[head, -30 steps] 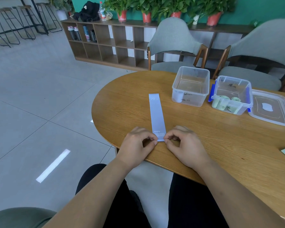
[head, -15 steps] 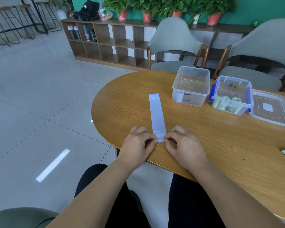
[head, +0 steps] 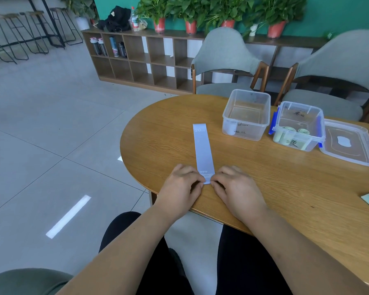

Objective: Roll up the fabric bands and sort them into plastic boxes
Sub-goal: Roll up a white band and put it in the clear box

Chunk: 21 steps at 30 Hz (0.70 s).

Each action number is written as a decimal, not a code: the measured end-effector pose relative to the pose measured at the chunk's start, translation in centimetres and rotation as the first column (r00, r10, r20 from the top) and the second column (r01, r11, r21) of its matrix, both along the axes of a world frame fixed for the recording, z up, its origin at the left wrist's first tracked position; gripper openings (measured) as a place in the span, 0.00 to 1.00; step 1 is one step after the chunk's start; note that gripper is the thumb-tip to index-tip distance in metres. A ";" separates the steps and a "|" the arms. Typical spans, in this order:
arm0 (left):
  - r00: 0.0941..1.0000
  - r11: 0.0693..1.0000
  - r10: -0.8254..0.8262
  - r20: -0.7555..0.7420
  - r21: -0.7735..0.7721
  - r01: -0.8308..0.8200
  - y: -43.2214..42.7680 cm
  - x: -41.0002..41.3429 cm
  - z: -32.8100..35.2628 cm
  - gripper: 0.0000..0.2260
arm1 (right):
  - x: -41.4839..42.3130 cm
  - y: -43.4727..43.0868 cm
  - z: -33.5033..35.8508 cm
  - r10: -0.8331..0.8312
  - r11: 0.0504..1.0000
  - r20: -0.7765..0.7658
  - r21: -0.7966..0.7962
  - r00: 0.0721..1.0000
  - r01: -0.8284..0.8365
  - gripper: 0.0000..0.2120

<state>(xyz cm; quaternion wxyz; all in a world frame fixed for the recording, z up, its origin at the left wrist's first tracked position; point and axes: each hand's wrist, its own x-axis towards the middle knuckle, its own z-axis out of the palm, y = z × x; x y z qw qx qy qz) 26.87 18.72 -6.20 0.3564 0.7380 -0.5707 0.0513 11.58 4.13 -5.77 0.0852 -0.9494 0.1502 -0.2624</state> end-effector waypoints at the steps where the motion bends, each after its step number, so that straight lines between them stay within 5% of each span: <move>1: 1.000 1.000 -0.006 0.010 0.006 0.006 0.0 0.0 0.1 0.04 | 0.0 -0.1 0.1 0.003 1.000 -0.009 -0.007 1.000 -0.003 0.05; 13: 0.957 0.990 -0.025 0.290 0.139 -0.016 -1.2 0.6 0.6 0.07 | 0.7 -1.2 1.0 0.045 0.999 -0.130 0.014 0.991 -0.043 0.04; 21: 0.982 0.978 0.021 0.187 0.202 -0.059 -1.6 0.6 1.7 0.07 | 1.3 -1.8 2.5 0.066 0.994 -0.252 0.098 0.966 -0.042 0.04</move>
